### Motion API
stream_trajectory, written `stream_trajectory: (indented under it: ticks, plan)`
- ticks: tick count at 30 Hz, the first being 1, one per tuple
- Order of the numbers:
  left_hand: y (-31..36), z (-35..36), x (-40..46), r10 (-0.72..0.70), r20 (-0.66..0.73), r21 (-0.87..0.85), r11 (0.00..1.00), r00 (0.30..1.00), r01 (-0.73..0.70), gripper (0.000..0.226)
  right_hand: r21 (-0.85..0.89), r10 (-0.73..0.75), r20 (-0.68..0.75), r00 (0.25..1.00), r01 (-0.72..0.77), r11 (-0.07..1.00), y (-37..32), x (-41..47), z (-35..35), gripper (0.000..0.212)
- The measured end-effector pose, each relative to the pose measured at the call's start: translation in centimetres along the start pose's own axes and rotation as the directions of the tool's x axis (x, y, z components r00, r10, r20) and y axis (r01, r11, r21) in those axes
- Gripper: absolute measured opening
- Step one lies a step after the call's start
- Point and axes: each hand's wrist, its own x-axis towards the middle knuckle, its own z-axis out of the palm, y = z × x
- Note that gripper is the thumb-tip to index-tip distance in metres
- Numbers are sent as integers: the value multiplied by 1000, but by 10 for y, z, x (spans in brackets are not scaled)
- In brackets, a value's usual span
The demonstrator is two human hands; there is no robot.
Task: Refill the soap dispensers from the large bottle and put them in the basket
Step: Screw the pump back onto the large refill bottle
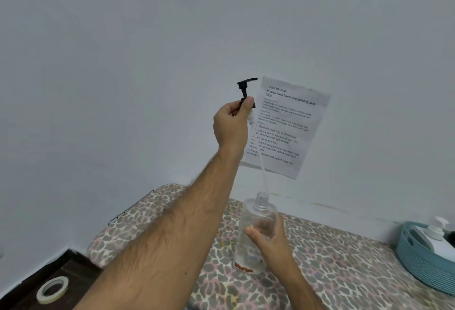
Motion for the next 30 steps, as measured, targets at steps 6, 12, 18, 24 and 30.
stream_trajectory:
  ticks: [6,12,18,24,30]
  plan:
    - [-11,-2,-9,36,40,81,996,999,-39,27,-35,9,-9,1000,-10,999,0,1,1,70]
    - [-46,-14,-36,-31,105,151,988,994,15,22,-24,-2,-1,1000,2,1000,1,1,2,69]
    - [-80,-31,-79,-107,264,206,977,959,52,20,9,-24,-4,1000,24,1000,-1,2,2,71]
    - [-92,-47,-98,-141,324,340,940,936,25,14,-24,-29,0,1000,29,999,-1,1,2,71]
    - [-100,-62,-107,-218,321,351,931,922,98,15,-18,17,66,998,-16,1000,-18,-7,-5,51]
